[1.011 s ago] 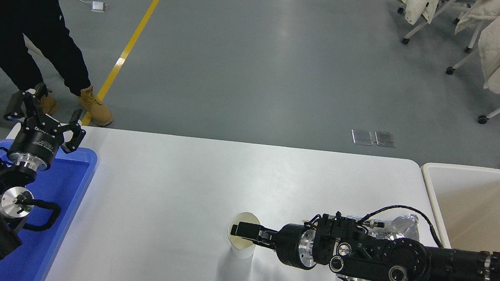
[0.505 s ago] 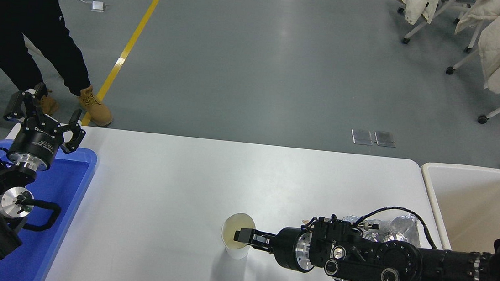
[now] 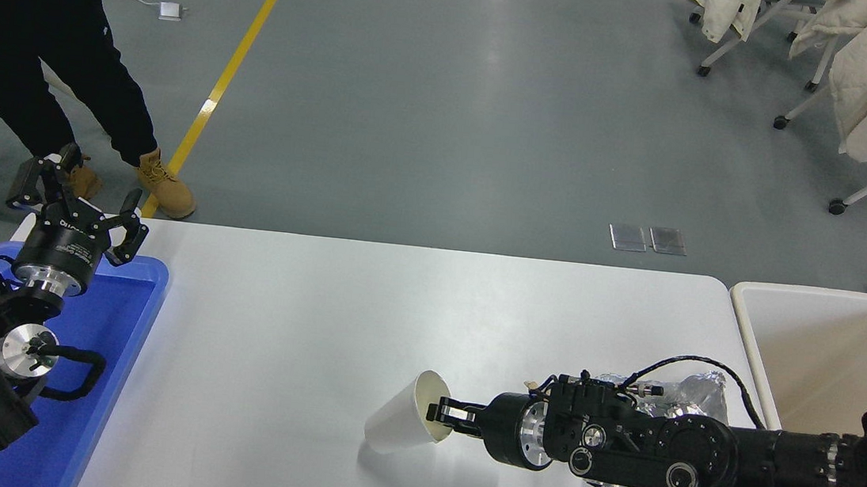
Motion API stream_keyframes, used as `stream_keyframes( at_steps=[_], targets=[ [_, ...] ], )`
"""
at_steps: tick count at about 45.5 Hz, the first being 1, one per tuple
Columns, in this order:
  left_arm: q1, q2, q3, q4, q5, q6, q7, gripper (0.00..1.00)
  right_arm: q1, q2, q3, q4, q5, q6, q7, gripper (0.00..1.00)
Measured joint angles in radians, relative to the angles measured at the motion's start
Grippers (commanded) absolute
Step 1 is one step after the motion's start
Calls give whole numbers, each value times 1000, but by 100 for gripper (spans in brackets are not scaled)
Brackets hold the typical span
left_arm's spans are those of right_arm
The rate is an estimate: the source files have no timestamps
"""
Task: Clean the table surface
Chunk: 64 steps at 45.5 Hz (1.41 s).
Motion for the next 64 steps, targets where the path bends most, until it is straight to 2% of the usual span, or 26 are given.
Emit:
stream_keyframes(
  at_steps=[17, 32, 46, 64],
  targets=[
    [0, 0, 0, 0, 0, 0, 0, 100, 96, -214, -1, 152, 2, 55, -1, 0],
    [0, 0, 0, -1, 0, 0, 0, 100, 200, -493, 2, 311, 4, 187, -6, 0],
    [0, 0, 0, 0, 0, 0, 0, 100, 360, -772, 14, 372, 4, 420, -9, 0],
    [0, 0, 0, 0, 0, -1, 0, 100, 548, -1005, 20, 378, -5, 689, -11, 0]
  ],
)
